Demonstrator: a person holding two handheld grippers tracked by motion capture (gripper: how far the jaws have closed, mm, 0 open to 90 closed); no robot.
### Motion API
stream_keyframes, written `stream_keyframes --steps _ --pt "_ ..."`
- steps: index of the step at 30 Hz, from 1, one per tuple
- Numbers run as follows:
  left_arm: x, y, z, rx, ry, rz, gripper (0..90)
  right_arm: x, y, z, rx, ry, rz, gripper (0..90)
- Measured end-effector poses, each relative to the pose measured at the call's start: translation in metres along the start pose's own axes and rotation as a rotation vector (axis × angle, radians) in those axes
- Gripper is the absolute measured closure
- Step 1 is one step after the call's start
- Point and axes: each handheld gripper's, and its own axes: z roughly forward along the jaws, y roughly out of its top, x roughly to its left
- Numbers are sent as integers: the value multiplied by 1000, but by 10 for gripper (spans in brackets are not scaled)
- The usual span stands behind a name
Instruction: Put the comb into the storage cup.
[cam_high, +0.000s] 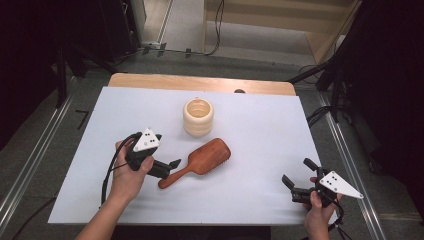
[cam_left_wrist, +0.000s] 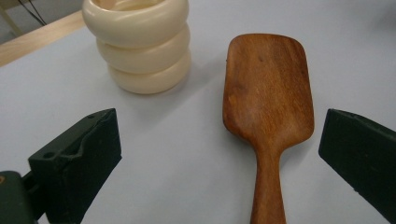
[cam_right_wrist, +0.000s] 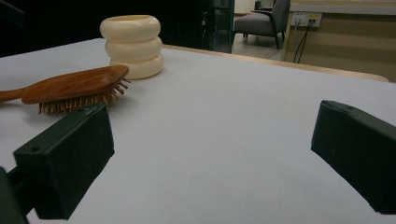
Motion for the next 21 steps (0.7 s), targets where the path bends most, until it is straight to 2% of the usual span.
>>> stream_keyframes --steps 5,21 --pt "-4 4 7 32 -14 25 0 0 0 0 0 1 1 0" --pt "-12 7 28 118 -48 49 0 0 0 1 3 4 -1 0"
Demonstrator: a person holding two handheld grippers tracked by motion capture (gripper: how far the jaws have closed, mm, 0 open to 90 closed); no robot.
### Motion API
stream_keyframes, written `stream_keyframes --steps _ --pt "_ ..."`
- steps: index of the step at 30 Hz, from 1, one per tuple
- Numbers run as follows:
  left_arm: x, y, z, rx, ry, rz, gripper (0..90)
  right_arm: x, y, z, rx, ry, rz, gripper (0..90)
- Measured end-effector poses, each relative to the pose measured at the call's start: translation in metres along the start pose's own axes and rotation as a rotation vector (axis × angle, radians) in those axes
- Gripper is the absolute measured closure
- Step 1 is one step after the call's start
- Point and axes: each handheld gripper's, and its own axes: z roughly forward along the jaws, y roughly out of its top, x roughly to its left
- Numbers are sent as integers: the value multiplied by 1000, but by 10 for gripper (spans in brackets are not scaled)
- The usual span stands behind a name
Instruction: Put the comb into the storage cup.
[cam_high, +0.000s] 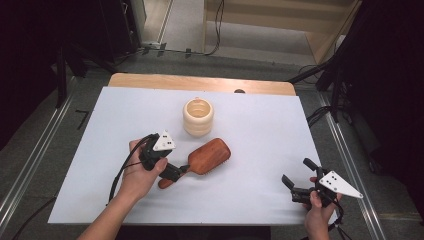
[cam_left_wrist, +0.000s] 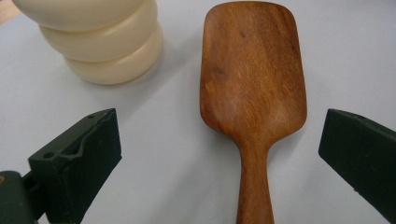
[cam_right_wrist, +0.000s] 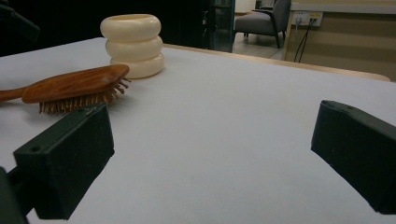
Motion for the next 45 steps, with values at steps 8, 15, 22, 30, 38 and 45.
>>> stream_keyframes --steps 8,15,22,30,38,45 --pt "-1 0 6 25 -5 5 0 0 0 0 -1 0 -2 0" --pt "-2 0 11 36 -24 -12 0 1 0 1 8 0 -6 0" --pt "-3 0 19 78 -7 -9 22 1 0 1 7 0 -11 0" --pt "-11 1 26 143 -19 -1 58 0 0 1 8 -1 -6 0" --pt "-15 4 24 160 -40 4 255 0 0 1 6 -1 1 0" --pt "-16 3 31 210 -60 9 357 0 0 2 5 -1 -2 0"
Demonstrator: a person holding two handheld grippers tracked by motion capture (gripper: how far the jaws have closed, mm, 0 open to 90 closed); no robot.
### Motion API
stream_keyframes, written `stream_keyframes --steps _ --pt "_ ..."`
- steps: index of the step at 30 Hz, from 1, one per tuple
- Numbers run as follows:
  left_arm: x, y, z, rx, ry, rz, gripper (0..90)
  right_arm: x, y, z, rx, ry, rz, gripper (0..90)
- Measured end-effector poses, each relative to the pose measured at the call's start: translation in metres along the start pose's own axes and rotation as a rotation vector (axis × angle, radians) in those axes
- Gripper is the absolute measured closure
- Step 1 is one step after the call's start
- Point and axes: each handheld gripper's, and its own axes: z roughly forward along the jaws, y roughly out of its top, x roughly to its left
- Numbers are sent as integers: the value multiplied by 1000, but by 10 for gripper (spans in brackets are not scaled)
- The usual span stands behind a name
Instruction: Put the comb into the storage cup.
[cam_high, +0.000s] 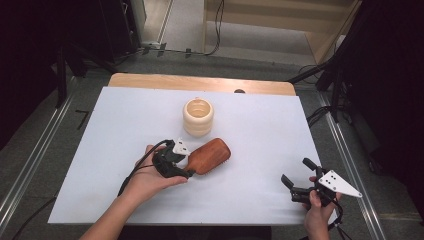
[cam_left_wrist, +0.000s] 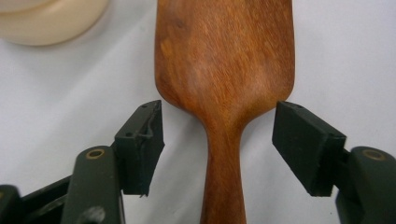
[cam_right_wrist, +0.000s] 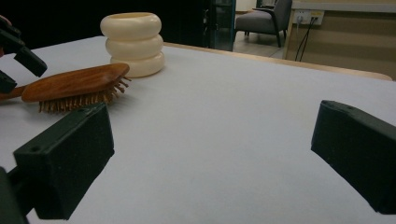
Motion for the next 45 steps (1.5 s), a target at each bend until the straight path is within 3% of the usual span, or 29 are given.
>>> stream_keyframes --steps 11,16,25,33,37,45 --pt "-1 1 14 115 -1 17 533 0 0 0 2 -2 -5 0" --pt "-1 3 17 139 -16 25 599 0 0 0 2 -3 -6 0" --pt "-3 4 19 156 -5 44 686 1 0 1 6 -3 -4 0" --pt "-4 -2 18 106 -7 41 721 1 0 1 10 -2 1 0" --pt "-4 -6 17 75 -3 26 723 2 1 4 39 -3 -8 0" --pt "-3 -14 16 13 0 -14 724 2 6 5 60 46 66 0"
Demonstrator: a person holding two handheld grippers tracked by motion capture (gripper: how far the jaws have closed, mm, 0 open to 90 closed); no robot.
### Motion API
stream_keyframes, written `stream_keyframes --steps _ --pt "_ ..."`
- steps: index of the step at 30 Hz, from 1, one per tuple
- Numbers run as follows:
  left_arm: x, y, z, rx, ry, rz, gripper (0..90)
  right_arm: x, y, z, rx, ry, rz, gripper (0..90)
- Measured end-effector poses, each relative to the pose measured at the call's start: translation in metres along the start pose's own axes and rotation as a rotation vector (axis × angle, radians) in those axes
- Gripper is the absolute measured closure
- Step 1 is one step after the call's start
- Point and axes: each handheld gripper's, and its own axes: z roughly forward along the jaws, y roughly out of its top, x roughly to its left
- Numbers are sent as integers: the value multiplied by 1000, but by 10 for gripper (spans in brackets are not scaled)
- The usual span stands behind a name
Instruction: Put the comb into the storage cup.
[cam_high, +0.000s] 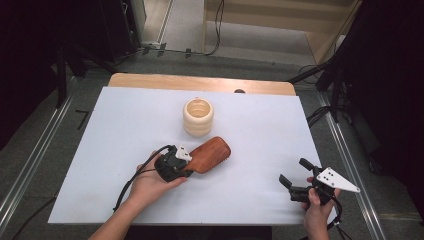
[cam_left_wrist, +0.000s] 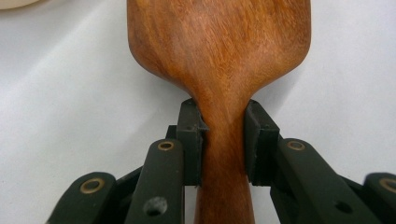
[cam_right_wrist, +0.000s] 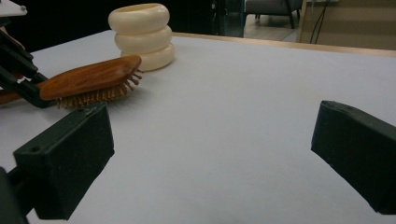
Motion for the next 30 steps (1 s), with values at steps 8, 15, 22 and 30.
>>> stream_keyframes --steps 8,15,22,30 --pt "1 -6 -5 -73 -12 -24 724 16 9 12 48 38 8 0" --pt "1 -6 -16 -151 13 -28 724 39 26 24 65 57 17 0" --pt "-2 -6 -23 -246 45 -33 724 56 45 40 55 106 59 0" --pt "-4 -6 -26 -312 39 -48 724 78 67 64 29 167 105 0"
